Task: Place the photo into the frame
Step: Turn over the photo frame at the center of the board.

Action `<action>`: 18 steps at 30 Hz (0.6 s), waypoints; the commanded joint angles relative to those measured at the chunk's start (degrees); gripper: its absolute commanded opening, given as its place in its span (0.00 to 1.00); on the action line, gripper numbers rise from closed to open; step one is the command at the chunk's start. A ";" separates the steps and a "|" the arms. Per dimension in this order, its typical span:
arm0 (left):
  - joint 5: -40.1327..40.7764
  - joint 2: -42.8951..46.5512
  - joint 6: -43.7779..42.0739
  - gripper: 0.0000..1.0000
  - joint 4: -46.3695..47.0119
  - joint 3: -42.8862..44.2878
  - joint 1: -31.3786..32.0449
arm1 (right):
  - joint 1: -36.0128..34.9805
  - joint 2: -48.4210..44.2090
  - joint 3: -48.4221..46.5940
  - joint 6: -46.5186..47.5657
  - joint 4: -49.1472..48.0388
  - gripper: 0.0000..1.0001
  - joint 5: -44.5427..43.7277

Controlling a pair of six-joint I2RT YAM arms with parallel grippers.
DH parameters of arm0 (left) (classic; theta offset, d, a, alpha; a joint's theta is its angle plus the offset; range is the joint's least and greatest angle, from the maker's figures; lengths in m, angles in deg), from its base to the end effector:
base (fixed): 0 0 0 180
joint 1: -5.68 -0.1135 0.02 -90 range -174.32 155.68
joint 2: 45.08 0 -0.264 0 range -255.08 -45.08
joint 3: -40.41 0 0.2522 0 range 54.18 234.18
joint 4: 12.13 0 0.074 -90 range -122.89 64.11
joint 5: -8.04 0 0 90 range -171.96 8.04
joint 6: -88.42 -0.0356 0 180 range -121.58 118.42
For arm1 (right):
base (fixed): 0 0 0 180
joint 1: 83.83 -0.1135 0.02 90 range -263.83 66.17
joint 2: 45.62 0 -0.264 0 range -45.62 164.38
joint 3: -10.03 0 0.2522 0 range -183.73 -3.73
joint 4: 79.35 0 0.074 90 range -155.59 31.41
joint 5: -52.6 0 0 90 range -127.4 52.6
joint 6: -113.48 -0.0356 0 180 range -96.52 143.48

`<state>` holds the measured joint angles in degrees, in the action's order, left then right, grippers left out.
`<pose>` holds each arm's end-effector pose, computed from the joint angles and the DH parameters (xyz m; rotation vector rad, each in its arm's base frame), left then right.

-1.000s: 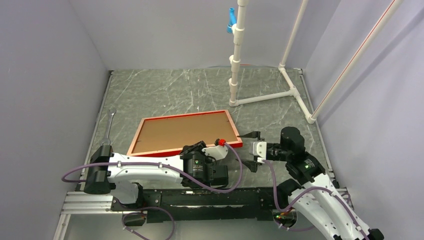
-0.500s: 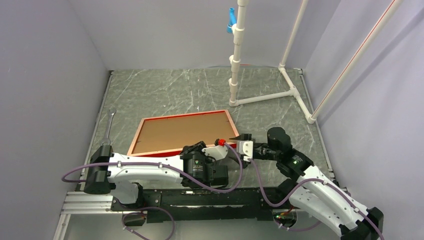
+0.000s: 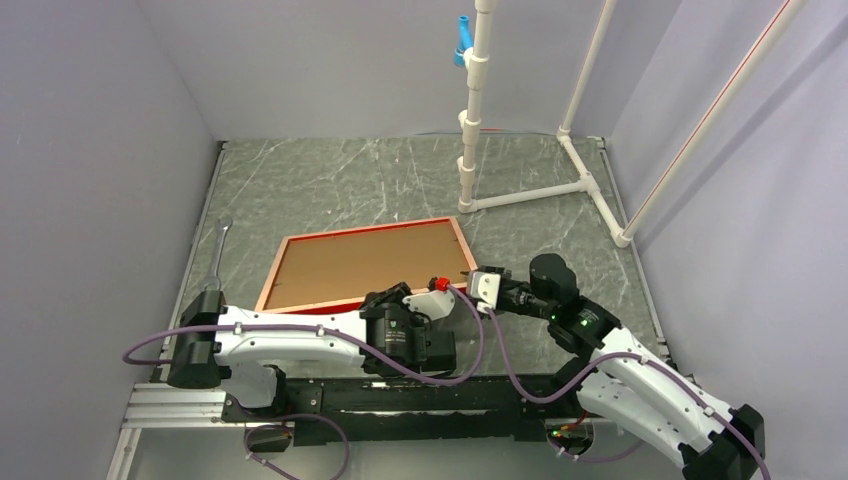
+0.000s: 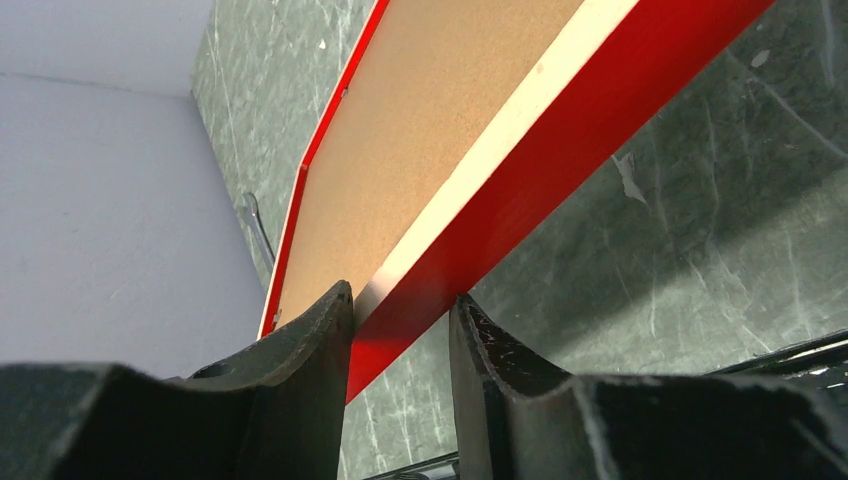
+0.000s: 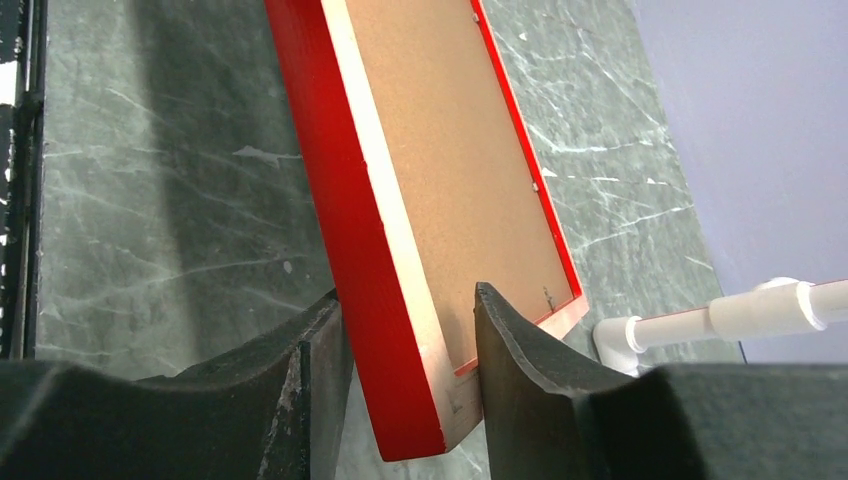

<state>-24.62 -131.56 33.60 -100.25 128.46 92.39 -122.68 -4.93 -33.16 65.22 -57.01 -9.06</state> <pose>0.0449 -0.2594 0.2909 0.9179 1.9845 0.5230 0.1225 0.1203 0.2609 -1.4612 1.2109 0.4385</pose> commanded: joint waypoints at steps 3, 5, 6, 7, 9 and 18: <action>3.19 4.22 5.68 0.00 1.45 1.70 0.16 | -0.35 -2.71 0.11 -1.59 -3.66 0.30 -0.47; 3.42 4.60 6.21 0.03 1.38 1.59 0.14 | -0.34 -3.25 -0.05 -2.29 -3.49 0.15 -0.23; 3.49 4.83 6.56 0.05 1.27 1.53 0.15 | -0.33 -3.40 -0.13 -2.69 -3.48 0.09 -0.08; 3.60 5.09 6.83 0.08 1.17 1.42 0.19 | -0.33 -3.56 -0.37 -2.95 -3.29 0.03 0.28; 3.70 5.53 7.14 0.19 0.98 1.45 0.14 | -0.29 -3.68 -0.83 -3.84 -2.78 0.00 0.56; 3.96 7.17 11.33 0.99 -4.44 6.91 0.12 | -0.31 -3.22 -4.60 -10.31 -0.37 0.00 2.94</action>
<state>-22.58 -126.73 40.02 -102.11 130.18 92.48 -123.36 -7.66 -33.47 64.06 -56.46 -8.34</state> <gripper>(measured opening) 0.963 0.396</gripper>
